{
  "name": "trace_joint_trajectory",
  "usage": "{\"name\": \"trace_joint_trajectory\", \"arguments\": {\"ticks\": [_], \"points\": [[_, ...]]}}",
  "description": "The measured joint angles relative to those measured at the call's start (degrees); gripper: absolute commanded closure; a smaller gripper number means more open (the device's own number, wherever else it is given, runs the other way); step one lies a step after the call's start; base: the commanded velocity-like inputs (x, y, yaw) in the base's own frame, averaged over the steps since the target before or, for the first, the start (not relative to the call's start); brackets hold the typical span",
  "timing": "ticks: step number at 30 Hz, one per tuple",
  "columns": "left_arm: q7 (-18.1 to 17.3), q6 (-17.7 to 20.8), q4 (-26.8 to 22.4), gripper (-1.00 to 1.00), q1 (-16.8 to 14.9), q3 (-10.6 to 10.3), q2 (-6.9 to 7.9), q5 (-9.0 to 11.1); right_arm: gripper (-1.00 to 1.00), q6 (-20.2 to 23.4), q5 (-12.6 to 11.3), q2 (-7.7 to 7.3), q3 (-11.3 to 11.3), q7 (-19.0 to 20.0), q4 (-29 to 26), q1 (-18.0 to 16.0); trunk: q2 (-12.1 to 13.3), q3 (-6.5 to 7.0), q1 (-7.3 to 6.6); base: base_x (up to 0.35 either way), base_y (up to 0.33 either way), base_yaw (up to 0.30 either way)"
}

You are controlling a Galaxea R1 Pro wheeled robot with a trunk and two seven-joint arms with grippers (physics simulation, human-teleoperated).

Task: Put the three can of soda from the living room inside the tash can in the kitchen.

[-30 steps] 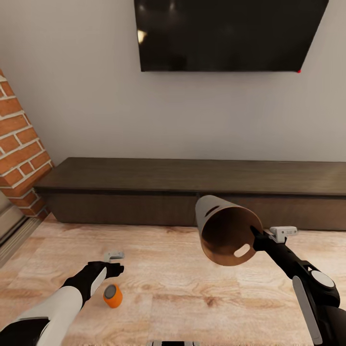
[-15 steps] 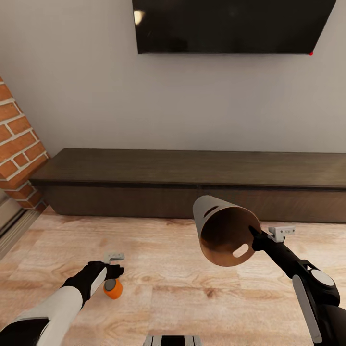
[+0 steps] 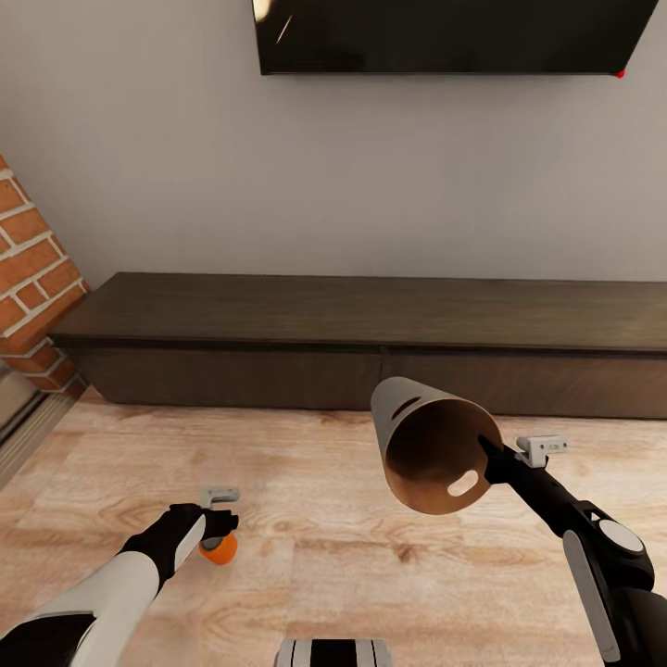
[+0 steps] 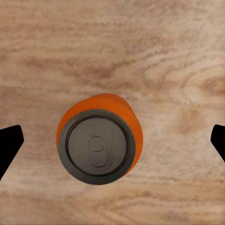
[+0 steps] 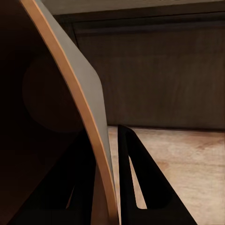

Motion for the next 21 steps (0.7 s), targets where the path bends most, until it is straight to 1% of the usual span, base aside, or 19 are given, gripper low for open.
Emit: {"name": "trace_joint_trajectory", "arguments": {"ticks": [8,15,21], "points": [[0.0,0.0,0.0,-1.00,0.0,0.0,0.00,0.0,1.00,0.0,0.0,0.02,0.1,0.0,0.0,0.1,0.0,0.00,0.00,0.000,0.000,0.000],[-0.1,0.0,0.0,-1.00,0.0,0.0,0.02,0.0,1.00,-0.1,0.1,0.04,0.3,0.0,0.0,0.1,-0.1,-1.54,0.18,0.000,0.000,0.000],[-0.2,-0.1,-0.1,-1.00,0.0,0.0,0.04,0.2,1.00,-0.1,0.1,0.02,0.3,0.0,0.0,0.1,-0.1,-1.55,0.18,0.000,0.000,0.000]]}}
